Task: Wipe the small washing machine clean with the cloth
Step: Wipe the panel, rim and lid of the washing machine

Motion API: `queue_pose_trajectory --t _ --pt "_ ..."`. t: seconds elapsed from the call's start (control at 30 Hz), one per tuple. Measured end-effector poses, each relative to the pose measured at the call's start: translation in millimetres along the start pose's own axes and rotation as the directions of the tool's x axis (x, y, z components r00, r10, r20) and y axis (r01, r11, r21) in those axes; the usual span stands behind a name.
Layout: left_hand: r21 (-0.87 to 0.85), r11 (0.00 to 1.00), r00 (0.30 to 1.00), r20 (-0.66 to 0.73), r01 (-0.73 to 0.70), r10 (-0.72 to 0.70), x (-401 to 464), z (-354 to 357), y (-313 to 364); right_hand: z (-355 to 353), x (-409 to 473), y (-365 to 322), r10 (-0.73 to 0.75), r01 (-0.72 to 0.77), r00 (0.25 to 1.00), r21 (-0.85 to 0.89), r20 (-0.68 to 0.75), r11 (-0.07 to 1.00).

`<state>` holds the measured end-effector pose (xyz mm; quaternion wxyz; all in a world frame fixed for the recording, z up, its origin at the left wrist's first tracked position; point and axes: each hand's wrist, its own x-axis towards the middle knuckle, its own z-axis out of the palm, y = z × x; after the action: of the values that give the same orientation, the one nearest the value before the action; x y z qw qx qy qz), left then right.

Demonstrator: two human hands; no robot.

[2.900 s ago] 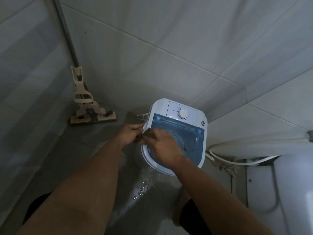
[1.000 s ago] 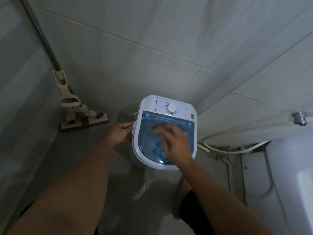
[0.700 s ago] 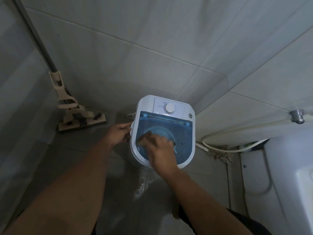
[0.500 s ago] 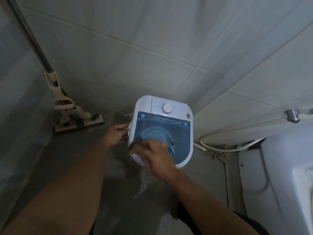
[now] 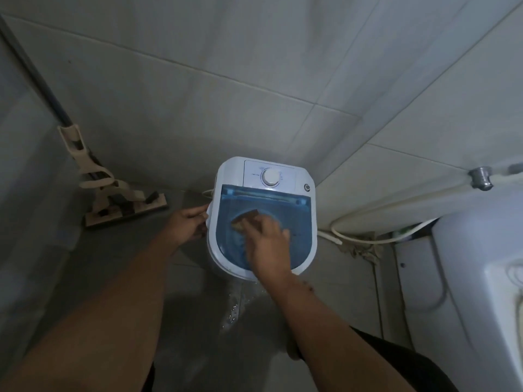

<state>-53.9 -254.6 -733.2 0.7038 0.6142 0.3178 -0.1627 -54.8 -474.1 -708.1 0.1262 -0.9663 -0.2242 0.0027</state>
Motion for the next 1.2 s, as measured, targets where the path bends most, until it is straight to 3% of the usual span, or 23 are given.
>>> queue_pose_trajectory --t 0.07,0.13,0.2,0.27,0.33,0.4,0.5,0.73,0.8,0.9,1.0,1.1,1.2 --pt "0.006 1.0 1.0 0.002 -0.004 0.004 -3 1 1 -5 -5 -18 -0.208 0.21 0.976 -0.03 0.057 0.977" --pt "0.025 1.0 1.0 -0.002 -0.016 0.016 -2 1 0 -13 -3 -11 -0.318 0.319 0.947 -0.012 0.045 0.948" --pt "0.026 0.999 1.0 -0.006 -0.02 0.02 1 1 -2 -23 -2 14 -0.219 0.222 0.975 0.054 -0.046 0.974" --pt "0.005 1.0 1.0 -0.003 -0.019 0.019 6 1 -4 -36 -1 53 0.083 -0.053 0.986 0.204 -0.142 0.978" --pt "-0.004 1.0 1.0 0.002 -0.021 0.021 7 0 -6 -43 -7 89 0.355 -0.296 0.914 0.277 -0.197 0.914" --pt "-0.011 1.0 1.0 0.0 -0.016 0.016 4 1 -5 -35 -21 96 0.473 -0.436 0.858 0.205 -0.2 0.876" --pt "-0.002 1.0 1.0 0.005 -0.014 0.014 0 2 -1 -9 -45 60 0.435 -0.398 0.883 0.208 -0.179 0.893" --pt "0.029 1.0 1.0 0.0 -0.006 0.006 -5 3 2 4 -46 -30 0.086 -0.049 0.983 0.215 -0.162 0.975" --pt "0.037 0.999 1.0 -0.01 0.002 -0.001 -5 2 3 -5 -50 -8 0.199 -0.133 0.957 0.292 -0.211 0.947" --pt "0.026 1.0 1.0 -0.008 0.004 -0.004 -5 2 2 -20 -58 48 0.515 -0.383 0.816 0.424 -0.261 0.821" --pt "-0.009 1.0 1.0 -0.009 0.007 -0.007 -4 3 1 -15 -64 67 0.628 -0.504 0.746 0.431 -0.219 0.749" --pt "0.002 1.0 1.0 -0.007 0.008 -0.008 -2 1 1 -1 -57 33 0.591 -0.492 0.788 0.401 -0.172 0.773" --pt "0.013 1.0 1.0 0.004 0.002 -0.002 -4 1 1 7 -40 -17 0.396 -0.355 0.911 0.269 -0.117 0.895"
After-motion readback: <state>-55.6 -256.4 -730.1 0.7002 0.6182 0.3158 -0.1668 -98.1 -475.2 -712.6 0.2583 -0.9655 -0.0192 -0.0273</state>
